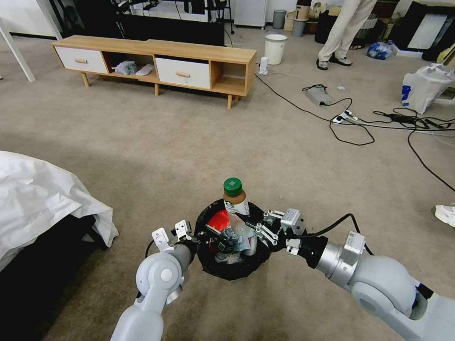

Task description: Pick up the trash bin and place the garbage on the floor into it.

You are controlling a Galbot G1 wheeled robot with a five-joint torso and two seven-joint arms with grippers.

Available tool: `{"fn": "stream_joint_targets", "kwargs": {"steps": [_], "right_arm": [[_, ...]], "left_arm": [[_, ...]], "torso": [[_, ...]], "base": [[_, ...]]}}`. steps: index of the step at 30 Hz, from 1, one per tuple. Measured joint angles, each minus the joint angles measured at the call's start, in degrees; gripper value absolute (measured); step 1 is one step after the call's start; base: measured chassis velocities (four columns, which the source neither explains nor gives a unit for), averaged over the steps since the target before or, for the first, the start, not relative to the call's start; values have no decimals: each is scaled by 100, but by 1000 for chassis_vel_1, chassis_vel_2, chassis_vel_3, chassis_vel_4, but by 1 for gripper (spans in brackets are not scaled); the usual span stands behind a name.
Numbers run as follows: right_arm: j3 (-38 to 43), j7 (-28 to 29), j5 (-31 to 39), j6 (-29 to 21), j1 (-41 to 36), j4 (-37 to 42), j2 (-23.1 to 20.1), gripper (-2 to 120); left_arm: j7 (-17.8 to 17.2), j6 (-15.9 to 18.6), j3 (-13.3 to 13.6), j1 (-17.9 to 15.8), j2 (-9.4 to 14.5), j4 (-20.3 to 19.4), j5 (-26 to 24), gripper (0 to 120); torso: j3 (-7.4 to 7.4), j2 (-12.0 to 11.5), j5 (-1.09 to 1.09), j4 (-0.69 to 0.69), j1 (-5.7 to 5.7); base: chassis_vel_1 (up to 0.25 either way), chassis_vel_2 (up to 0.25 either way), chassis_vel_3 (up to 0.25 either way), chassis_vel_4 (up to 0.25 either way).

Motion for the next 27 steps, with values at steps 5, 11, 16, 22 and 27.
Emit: {"fn": "stream_joint_targets", "kwargs": {"steps": [5,11,16,22,27], "right_arm": [[34,-9,0,0,-59,13,-14,15],[60,-63,-31,0,-175,17,-5,15],[74,-104,-47,4,-235,-7,-7,15],[23,-138,-136,21,-241,-115,64,15],[-22,-165,-193,37,-240,-196,117,15]], "left_arm": [[1,-12,-4,-19,-8,2,1,0],[2,-21,-5,-19,-21,-4,3,0],[2,-23,-6,-34,-16,-40,-4,0],[2,-24,3,-4,-11,-119,-18,0],[2,-24,3,18,3,-150,-25,0]], "torso": [[0,0,0,0,0],[0,0,0,0,0],[0,0,0,0,0],[0,0,0,0,0],[0,0,0,0,0]], "base": [[0,0,0,0],[0,0,0,0],[0,0,0,0],[0,0,0,0],[0,0,0,0]]}}
